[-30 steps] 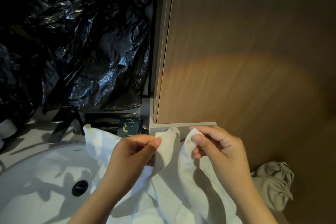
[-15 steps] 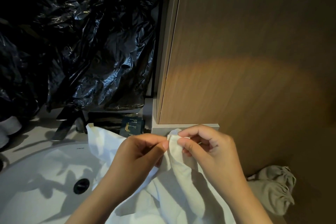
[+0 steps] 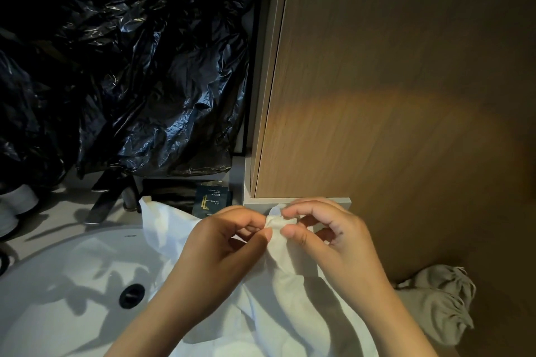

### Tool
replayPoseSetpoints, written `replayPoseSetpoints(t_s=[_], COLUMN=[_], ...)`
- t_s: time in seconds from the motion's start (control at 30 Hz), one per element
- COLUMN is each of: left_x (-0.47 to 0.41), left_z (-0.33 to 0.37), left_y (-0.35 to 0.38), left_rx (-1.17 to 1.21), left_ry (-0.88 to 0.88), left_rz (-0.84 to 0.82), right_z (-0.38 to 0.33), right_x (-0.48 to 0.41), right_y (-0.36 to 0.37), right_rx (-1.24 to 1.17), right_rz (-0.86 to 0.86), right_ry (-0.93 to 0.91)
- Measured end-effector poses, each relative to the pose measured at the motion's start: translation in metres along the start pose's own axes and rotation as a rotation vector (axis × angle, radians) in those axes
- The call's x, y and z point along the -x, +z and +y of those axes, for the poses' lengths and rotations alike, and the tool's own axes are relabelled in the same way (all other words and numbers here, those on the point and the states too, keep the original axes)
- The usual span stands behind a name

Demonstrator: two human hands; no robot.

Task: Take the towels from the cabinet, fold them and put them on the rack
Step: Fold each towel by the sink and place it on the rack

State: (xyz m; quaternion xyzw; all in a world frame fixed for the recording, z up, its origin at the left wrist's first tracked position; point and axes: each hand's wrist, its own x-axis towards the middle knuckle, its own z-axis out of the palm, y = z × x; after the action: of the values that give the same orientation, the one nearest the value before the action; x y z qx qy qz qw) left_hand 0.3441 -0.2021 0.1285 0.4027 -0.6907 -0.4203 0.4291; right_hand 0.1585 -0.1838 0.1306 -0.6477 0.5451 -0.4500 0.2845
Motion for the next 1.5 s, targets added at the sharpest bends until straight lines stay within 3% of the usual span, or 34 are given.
replayPoseSetpoints(t_s=[0.2, 0.5, 0.7, 0.93, 1.17, 1.5], left_x=[-0.004, -0.016, -0.034, -0.048, -0.096, -0.11], left_z=[0.001, 0.011, 0.012, 0.03, 0.043, 0.01], left_y=[-0.005, -0.025, -0.028, -0.044, -0.064, -0.063], left_rx=[-0.083, -0.244, -0.033, -0.048, -0.131, -0.128], left_ry=[0.073, 0.188, -0.075, 0.093, 0.176, 0.067], left_rz=[-0.022, 0.164, 0.045, 0.137, 0.426, 0.462], right_z=[0.0, -0.004, -0.001, -0.015, -0.009, 0.038], right_x=[-0.013, -0.025, -0.032, -0.042, -0.051, -0.036], right_y=[-0.007, -0.013, -0.005, -0.018, -0.035, -0.036], right_rx=[-0.027, -0.039, 0.041, 0.041, 0.143, 0.334], right_rz=[-0.206, -0.216, -0.062, -0.068, -0.124, -0.142], right_ry=[0.015, 0.05, -0.036, -0.157, -0.06, -0.018])
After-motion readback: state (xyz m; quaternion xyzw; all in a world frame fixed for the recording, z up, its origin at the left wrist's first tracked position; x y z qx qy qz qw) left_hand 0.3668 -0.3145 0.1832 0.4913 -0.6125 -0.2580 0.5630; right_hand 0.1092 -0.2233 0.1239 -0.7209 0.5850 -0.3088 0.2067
